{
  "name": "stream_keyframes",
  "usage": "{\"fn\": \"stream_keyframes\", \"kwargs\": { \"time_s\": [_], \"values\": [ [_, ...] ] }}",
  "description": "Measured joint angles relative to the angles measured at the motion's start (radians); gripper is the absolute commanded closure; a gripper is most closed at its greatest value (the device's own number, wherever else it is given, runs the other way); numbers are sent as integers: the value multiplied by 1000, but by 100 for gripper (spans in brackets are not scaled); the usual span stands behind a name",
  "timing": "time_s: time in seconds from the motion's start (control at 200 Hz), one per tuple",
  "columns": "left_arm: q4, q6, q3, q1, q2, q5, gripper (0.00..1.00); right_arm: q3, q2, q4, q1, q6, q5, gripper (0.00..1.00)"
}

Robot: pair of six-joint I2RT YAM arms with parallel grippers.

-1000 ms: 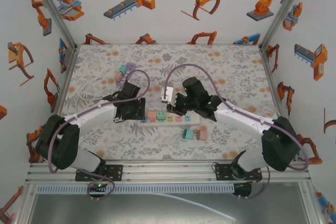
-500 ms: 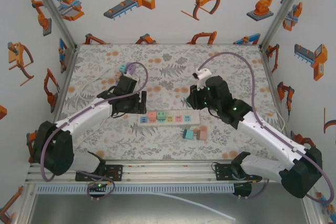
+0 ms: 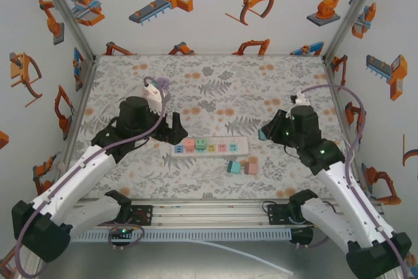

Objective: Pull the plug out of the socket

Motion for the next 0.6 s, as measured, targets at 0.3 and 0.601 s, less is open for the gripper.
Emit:
{"fn": "stream_keyframes", "kwargs": {
  "time_s": [0.3, 0.601],
  "values": [
    [20, 219, -44, -45, -147, 260, 0, -156, -114, -103, -74, 48, -23, 81],
    [18, 338, -98, -57, -227, 350, 3, -342, -142, -48, -75, 76, -105, 80]
  ]
}}
